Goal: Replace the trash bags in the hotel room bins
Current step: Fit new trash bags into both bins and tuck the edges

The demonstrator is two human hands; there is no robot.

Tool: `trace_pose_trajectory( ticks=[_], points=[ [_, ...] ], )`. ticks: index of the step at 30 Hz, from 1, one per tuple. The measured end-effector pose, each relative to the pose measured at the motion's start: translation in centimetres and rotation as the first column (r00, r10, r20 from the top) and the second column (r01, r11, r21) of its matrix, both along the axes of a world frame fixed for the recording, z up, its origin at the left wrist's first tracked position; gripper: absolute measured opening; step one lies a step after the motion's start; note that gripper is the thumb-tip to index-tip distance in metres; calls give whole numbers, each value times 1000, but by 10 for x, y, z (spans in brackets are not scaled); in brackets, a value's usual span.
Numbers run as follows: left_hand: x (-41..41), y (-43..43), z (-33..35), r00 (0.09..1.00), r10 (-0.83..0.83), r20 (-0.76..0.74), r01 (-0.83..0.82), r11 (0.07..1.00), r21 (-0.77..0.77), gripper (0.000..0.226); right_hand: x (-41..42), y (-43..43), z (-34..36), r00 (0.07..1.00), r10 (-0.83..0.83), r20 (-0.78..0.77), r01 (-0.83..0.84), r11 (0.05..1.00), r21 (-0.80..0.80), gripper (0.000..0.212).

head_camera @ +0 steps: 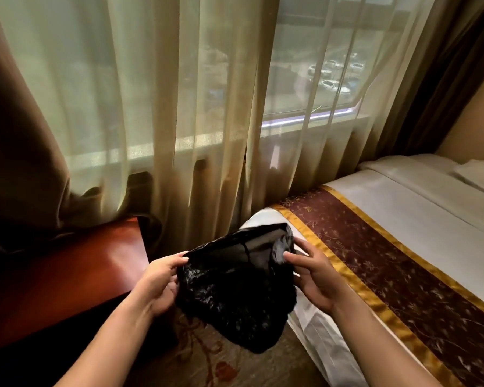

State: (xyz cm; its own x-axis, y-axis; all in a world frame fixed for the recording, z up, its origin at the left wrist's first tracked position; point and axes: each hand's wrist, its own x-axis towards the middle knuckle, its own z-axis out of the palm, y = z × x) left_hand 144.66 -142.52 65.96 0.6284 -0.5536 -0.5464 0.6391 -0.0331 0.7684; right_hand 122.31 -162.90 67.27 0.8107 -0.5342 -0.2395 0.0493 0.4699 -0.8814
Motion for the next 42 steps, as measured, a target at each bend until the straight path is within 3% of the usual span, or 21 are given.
trace_pose_trajectory(
  ticks=[2,4,7,8,10,12,13,15,18,20,22,25,27,29,30,31,33,35,38,39,42],
  points=[
    [18,-13,-10,988,124,-89,-129,990,-59,26,15,-5,-14,989,6,146,-6,1000,-1,70],
    [35,-27,-17,970,158,-186,-175,982,-77,26,35,-7,-35,997,-13,-79,-8,963,-270,68],
    [58,-48,-32,963,217,-159,-222,975,-15,28,68,-18,-59,863,-274,-424,-80,755,-651,21],
    [70,-53,-41,960,273,-67,-272,962,18,29,77,-27,-59,836,-320,-446,-117,691,-713,5],
    [100,-56,-61,879,349,325,-413,898,152,33,91,-49,-50,715,-460,-527,-311,465,-829,14],
    [125,-57,-73,762,265,591,-501,819,279,32,101,-73,-37,543,-616,-571,-594,199,-779,13],
    [132,-61,-74,747,241,619,-511,804,303,29,108,-83,-33,462,-652,-600,-695,154,-702,14],
    [131,-77,-66,761,231,606,-476,834,279,18,129,-95,-30,385,-624,-680,-742,229,-630,13],
    [126,-105,-58,958,135,253,-189,961,203,13,164,-108,-31,522,-384,-762,-410,670,-618,14],
    [129,-115,-54,997,-33,67,18,976,215,44,180,-117,-26,741,-269,-615,-11,911,-412,32],
    [143,-122,-56,988,-124,88,101,967,234,98,188,-128,-21,919,-257,-300,227,965,-130,55],
    [161,-135,-61,924,-210,319,146,966,214,125,197,-145,-17,975,-221,3,220,970,-106,76],
    [167,-144,-67,821,-271,502,114,940,322,123,202,-158,-35,966,-213,-146,115,861,-495,81],
    [173,-151,-74,691,-321,648,-58,869,492,108,203,-182,-64,870,-337,-360,-203,422,-884,65],
    [176,-154,-76,646,-342,683,-169,808,564,100,202,-199,-74,797,-392,-460,-394,239,-887,51],
    [178,-157,-75,633,-357,687,-256,741,621,94,202,-215,-80,704,-430,-564,-548,175,-818,37],
    [179,-168,-78,628,-438,644,-299,627,719,84,206,-241,-81,512,-439,-738,-775,133,-617,22],
    [176,-186,-80,664,-528,530,-220,540,813,76,219,-258,-79,471,-354,-808,-798,217,-562,18],
    [180,-215,-73,793,-327,515,-208,649,732,74,242,-280,-68,718,-124,-685,-479,627,-615,23],
    [182,-223,-71,793,-228,565,-271,699,662,74,249,-288,-65,807,-143,-573,-349,668,-657,22],
    [179,-241,-67,709,-55,703,-415,774,478,78,260,-304,-61,937,-308,-163,-25,407,-913,15]
  ],
)
